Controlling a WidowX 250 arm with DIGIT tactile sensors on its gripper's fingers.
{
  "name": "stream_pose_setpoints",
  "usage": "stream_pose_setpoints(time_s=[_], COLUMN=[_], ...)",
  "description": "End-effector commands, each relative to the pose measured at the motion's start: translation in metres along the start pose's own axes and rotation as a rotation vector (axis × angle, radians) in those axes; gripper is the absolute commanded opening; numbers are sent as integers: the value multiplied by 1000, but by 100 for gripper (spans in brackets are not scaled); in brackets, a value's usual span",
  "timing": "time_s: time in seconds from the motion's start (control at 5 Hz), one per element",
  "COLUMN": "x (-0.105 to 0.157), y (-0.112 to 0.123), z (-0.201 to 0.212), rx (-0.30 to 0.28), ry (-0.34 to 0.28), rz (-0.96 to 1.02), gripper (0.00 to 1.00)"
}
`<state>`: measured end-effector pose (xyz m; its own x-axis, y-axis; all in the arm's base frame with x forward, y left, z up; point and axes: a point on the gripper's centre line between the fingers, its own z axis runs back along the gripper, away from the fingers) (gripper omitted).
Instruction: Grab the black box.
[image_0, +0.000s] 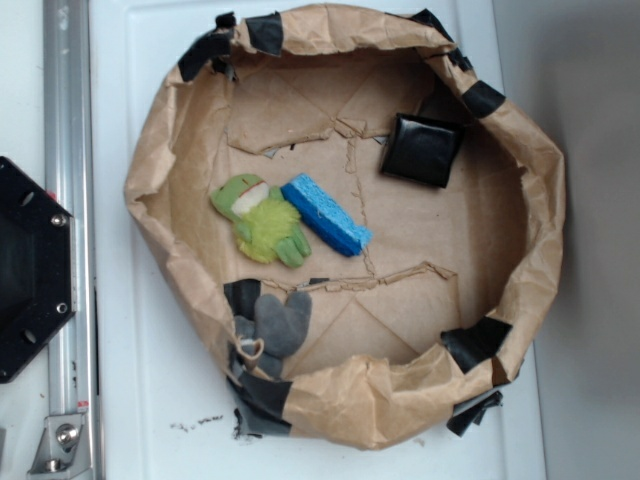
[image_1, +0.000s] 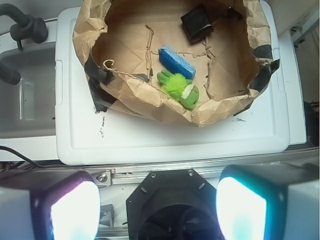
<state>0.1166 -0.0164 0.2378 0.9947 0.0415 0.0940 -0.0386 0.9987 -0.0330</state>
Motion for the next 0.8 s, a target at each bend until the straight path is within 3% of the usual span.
stream_pose_setpoints(time_s=[0.0,0.2,0.4,0.6], x=[0,45,72,99], y=[0,13,13,10], z=[0,-16,-23,-31], rx=[0,157,199,88], ry=[0,-119,-186,-339], rz=[0,239,236,280], gripper=[100,100,100,100])
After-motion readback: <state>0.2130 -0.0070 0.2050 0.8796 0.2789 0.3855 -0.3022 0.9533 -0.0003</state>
